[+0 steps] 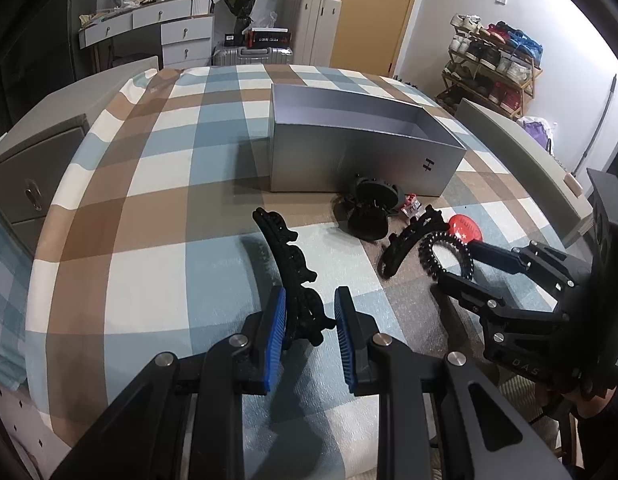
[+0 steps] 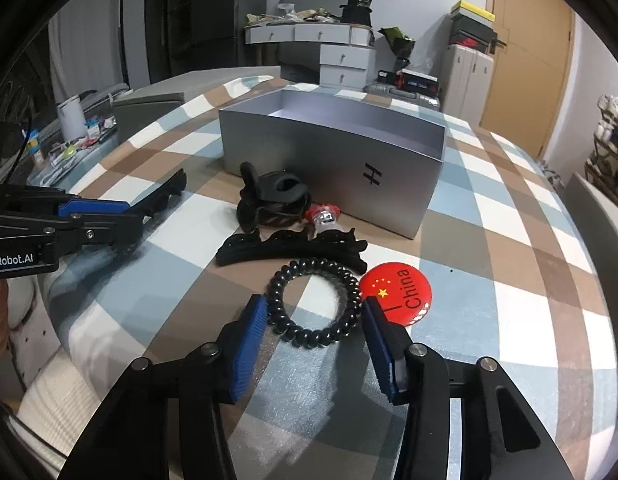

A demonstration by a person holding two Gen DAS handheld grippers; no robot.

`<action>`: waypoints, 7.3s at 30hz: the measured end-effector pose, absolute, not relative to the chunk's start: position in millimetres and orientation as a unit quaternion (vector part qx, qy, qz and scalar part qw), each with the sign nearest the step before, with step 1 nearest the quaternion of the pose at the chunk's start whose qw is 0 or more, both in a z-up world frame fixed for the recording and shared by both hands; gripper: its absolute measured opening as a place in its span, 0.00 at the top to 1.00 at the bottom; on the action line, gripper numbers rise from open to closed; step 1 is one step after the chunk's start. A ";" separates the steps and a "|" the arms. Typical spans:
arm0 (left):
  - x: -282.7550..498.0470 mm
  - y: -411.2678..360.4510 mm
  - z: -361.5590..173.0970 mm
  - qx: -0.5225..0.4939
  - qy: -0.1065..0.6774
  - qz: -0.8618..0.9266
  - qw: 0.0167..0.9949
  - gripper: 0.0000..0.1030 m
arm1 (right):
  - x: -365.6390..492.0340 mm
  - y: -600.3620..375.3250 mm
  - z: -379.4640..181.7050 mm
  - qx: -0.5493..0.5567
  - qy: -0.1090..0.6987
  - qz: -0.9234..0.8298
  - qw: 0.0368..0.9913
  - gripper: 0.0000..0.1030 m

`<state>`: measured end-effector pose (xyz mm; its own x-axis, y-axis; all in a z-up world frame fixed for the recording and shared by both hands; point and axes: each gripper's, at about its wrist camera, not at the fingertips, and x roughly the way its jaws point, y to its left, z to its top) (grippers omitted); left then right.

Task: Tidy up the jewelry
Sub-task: 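Grasp the black coiled hair tie with the right tool while the left tool holds the clip, then carry both held items into the grey box and open both tools, then lift both tools out of the box back over the table, then grasp the red 'I China' badge with the right tool, then grasp the black round clip with the left tool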

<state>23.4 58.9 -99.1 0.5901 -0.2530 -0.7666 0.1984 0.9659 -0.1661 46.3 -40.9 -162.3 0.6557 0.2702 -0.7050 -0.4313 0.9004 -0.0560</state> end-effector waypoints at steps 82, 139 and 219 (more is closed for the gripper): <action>150.5 12.2 -58.3 -0.044 0.405 -0.189 0.894 0.81 | 186.2 -83.8 -80.2 0.105 0.289 0.302 0.902 0.63; 83.8 42.2 -20.6 -0.053 0.310 -0.119 0.942 0.22 | 99.5 -100.3 -38.0 0.090 0.233 0.249 0.936 0.00; 63.7 37.6 -97.0 -0.078 0.379 -0.122 0.914 0.02 | 61.7 -109.4 -148.4 -0.027 0.346 0.194 0.917 0.60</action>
<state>63.7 37.6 -97.0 0.6829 -0.2811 -0.6743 0.1632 0.9584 -0.2343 61.7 -109.4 -148.4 0.6849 0.3378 -0.6455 -0.3757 0.9229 0.0843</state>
